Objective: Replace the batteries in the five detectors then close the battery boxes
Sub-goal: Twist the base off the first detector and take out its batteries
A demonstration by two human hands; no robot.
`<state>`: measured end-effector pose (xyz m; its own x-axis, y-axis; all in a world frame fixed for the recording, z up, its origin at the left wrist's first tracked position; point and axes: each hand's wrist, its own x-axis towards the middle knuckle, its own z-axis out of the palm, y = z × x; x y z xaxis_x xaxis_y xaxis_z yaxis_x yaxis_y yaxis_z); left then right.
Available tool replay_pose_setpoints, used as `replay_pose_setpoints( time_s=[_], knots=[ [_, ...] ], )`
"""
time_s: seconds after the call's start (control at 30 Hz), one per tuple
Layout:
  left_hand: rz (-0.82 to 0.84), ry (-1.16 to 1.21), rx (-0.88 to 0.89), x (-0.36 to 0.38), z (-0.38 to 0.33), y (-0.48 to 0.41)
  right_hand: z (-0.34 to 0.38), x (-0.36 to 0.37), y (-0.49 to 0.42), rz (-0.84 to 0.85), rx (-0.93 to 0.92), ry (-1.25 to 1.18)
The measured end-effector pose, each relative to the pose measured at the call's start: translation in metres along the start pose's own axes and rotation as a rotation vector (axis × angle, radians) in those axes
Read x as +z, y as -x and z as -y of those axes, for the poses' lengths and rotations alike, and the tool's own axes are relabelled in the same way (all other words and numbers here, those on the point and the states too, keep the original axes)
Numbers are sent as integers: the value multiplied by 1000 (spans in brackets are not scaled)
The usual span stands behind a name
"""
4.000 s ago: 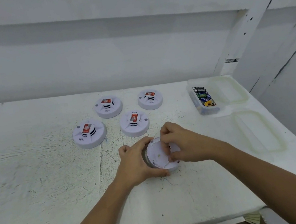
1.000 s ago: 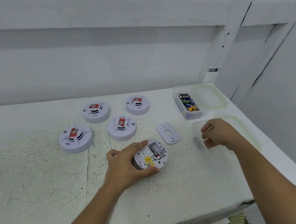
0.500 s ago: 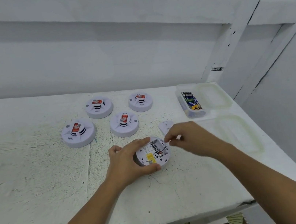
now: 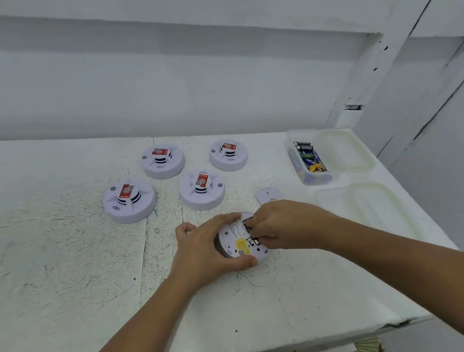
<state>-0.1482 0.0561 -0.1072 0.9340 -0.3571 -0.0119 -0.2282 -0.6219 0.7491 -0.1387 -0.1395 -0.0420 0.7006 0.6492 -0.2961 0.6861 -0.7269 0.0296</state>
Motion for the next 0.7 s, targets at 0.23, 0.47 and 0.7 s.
replay_pose_setpoints(
  time_s=[0.23,0.47,0.7],
  knots=[
    [-11,-14,13,1,3,-4,0,-8,0,-12,-51,-29],
    [14,-23,-3,-1,5,-4,2,-5,13,-47,-7,-116],
    [2,13,-29,0,2,-1,-1,8,20,-122,-66,-96]
  ],
)
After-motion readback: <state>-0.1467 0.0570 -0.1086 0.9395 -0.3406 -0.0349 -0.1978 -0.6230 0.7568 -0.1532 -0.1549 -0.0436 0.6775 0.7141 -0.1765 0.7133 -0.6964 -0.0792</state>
